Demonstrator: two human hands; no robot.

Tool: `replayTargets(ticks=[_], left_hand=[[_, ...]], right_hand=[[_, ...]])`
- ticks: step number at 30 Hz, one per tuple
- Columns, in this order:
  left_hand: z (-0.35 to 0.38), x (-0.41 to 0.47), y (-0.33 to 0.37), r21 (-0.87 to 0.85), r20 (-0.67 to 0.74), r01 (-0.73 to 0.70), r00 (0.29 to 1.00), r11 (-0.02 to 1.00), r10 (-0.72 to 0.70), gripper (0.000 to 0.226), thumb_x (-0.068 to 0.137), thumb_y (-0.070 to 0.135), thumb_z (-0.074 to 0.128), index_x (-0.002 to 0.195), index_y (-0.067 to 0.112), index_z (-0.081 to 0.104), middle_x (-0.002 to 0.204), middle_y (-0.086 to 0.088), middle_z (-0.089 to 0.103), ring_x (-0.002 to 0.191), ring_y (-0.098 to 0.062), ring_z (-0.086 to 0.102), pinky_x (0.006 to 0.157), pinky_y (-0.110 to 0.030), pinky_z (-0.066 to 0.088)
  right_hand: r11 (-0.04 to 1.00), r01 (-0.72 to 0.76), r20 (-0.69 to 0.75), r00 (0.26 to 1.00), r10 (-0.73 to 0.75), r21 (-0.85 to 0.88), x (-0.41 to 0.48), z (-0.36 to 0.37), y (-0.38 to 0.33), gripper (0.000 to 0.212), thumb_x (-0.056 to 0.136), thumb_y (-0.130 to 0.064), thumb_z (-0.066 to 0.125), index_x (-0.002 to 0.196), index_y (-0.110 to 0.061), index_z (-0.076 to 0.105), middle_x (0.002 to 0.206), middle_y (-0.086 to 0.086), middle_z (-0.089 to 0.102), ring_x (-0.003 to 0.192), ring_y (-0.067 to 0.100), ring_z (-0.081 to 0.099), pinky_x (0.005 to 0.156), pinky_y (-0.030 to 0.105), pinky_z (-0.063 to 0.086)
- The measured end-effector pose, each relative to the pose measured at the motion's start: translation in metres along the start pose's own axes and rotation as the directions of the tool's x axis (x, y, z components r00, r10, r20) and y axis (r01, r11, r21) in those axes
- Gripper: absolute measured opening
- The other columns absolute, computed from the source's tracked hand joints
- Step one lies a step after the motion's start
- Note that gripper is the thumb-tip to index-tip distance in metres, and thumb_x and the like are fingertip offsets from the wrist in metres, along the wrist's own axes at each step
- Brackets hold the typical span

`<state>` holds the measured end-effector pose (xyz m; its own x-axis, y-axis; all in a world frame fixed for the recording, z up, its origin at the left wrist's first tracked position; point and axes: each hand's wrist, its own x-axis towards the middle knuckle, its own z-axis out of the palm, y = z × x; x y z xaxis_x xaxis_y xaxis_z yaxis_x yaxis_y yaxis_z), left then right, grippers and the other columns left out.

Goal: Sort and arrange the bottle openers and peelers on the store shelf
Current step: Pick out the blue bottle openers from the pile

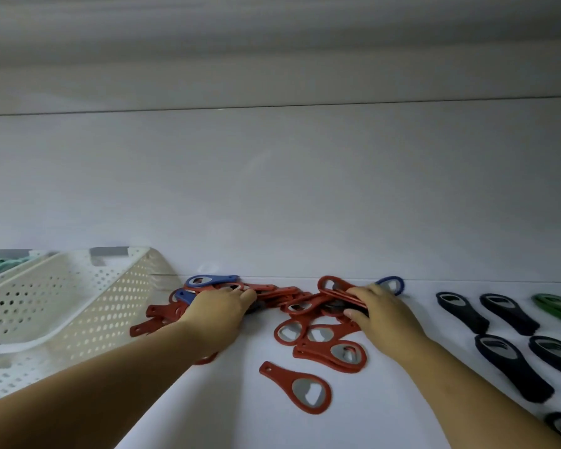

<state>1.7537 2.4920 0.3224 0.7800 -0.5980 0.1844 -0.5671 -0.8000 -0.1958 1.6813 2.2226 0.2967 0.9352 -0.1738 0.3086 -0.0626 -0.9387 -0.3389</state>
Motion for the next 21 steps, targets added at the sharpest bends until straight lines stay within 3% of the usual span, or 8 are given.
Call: replayTargets(ticks=[3,7,10,13,15,18,21], left_hand=[[0.002,-0.005,-0.008,-0.247,-0.115,0.127,0.980,0.961,-0.159,0.023,0.100,0.029,0.039,0.120,0.021,0.047,0.103,0.000,0.066,0.085,-0.019,0.062,0.074,-0.033,0.051],[-0.002,-0.016,-0.015,-0.505,-0.189,0.117,0.952,0.855,-0.241,0.012,0.099,0.018,0.043,0.098,0.021,0.055,0.087,0.002,0.059,0.079,-0.019,0.056,0.064,-0.024,0.036],[-0.002,-0.019,-0.014,-0.597,-0.210,0.109,0.935,0.795,-0.286,0.016,0.098,0.018,0.045,0.098,0.020,0.062,0.088,0.003,0.062,0.079,-0.018,0.057,0.064,-0.023,0.040],[-0.003,-0.017,-0.006,-0.681,-0.185,0.164,0.904,0.714,-0.385,0.016,0.100,0.025,0.042,0.092,0.023,0.056,0.074,0.006,0.061,0.062,-0.010,0.054,0.051,-0.013,0.037],[-0.009,-0.016,0.003,-0.792,-0.173,0.156,0.869,0.590,-0.463,0.023,0.100,0.027,0.042,0.081,0.020,0.053,0.066,0.003,0.057,0.058,-0.012,0.051,0.051,-0.018,0.038],[-0.017,-0.014,0.014,-0.947,-0.146,0.070,0.774,0.313,-0.616,0.024,0.099,0.028,0.043,0.082,0.017,0.057,0.075,-0.007,0.064,0.071,-0.023,0.059,0.066,-0.035,0.049],[-0.020,-0.017,0.024,-1.000,0.004,0.012,0.714,0.006,-0.700,0.025,0.096,0.027,0.047,0.082,0.010,0.059,0.077,-0.014,0.061,0.072,-0.027,0.056,0.068,-0.041,0.050]], right_hand=[[0.998,-0.043,-0.070,0.997,0.040,-0.047,0.005,0.002,0.001,0.037,0.099,-0.039,0.042,0.131,-0.024,0.050,0.124,-0.001,0.051,0.108,0.018,0.052,0.083,0.027,0.046],[0.989,-0.129,-0.140,0.981,0.138,0.072,0.006,0.004,0.001,0.030,0.100,-0.034,0.040,0.119,-0.016,0.055,0.104,0.004,0.064,0.085,0.019,0.058,0.068,0.028,0.047],[0.977,-0.162,-0.144,0.973,0.182,0.137,0.004,0.004,0.000,0.029,0.100,-0.032,0.041,0.115,-0.013,0.057,0.098,0.007,0.067,0.082,0.021,0.060,0.067,0.030,0.049],[0.989,-0.126,-0.141,0.981,0.136,0.076,0.004,0.003,-0.013,0.031,0.101,-0.033,0.038,0.111,-0.014,0.059,0.098,0.005,0.066,0.086,0.020,0.062,0.072,0.031,0.051],[0.997,-0.058,-0.119,0.991,0.063,0.041,0.005,0.007,-0.028,0.033,0.101,-0.034,0.037,0.111,-0.016,0.062,0.108,0.003,0.062,0.096,0.020,0.059,0.078,0.030,0.047],[1.000,0.018,-0.079,0.997,-0.018,0.000,0.007,0.018,-0.058,0.036,0.100,-0.039,0.039,0.103,-0.019,0.068,0.109,-0.002,0.053,0.096,0.016,0.055,0.076,0.027,0.040],[0.991,0.010,-0.144,0.989,0.009,0.130,0.005,0.028,-0.077,0.030,0.097,-0.039,0.046,0.105,-0.023,0.070,0.104,-0.003,0.059,0.090,0.013,0.056,0.072,0.022,0.041]])
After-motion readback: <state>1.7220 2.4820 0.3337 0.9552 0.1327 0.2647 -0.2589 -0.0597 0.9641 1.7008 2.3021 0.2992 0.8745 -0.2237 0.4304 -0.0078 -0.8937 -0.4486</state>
